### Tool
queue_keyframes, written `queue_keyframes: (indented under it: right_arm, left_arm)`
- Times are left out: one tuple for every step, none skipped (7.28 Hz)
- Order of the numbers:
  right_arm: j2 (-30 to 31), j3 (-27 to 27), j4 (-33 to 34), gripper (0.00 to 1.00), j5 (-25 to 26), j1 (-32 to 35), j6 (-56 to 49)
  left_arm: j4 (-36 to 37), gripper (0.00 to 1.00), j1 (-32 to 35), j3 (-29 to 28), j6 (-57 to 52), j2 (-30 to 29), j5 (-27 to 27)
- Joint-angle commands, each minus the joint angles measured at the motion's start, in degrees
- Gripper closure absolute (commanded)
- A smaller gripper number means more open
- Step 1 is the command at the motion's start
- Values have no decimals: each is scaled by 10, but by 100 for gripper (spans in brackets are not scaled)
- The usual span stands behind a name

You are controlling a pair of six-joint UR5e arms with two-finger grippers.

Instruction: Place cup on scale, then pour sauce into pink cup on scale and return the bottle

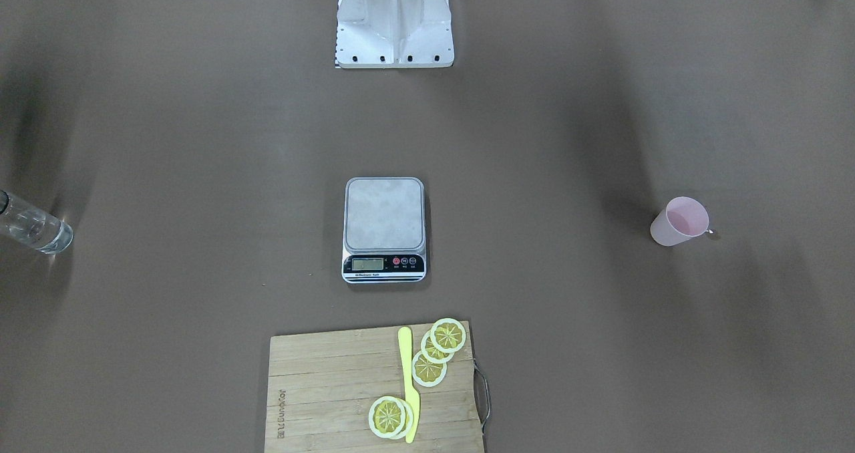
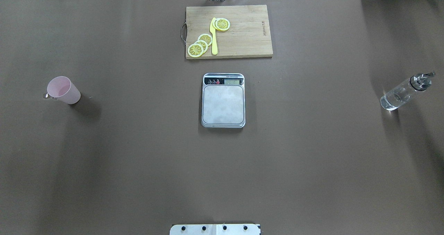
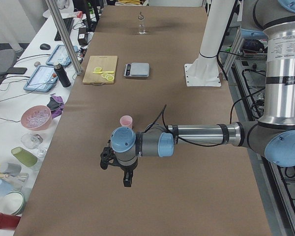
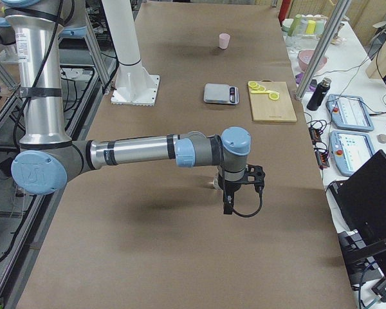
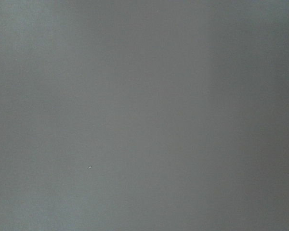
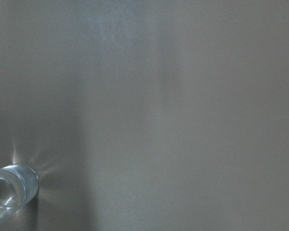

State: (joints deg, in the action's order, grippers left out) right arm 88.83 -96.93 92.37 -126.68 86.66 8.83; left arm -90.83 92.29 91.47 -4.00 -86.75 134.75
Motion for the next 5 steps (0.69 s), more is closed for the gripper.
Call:
queue_keyframes:
  right_arm:
    - [-5,0,0,0,-1,1,2]
    - [-2,0,0,0,-4,1,1]
    - [-1,-5,0,0,-6,1,2]
    - [-1,-6,0,0,-8,1,1]
    - [2,-8,0,0,-19,1,0]
  left_arm:
    - [2,1,0,11,0,4,3]
    - [6,1,0,13,0,4,2]
    - [15,1,-1,20,6,0,2]
    - [29,1,-3,26,17,-9,2]
    - [29,1,-8,36,55,-17,4]
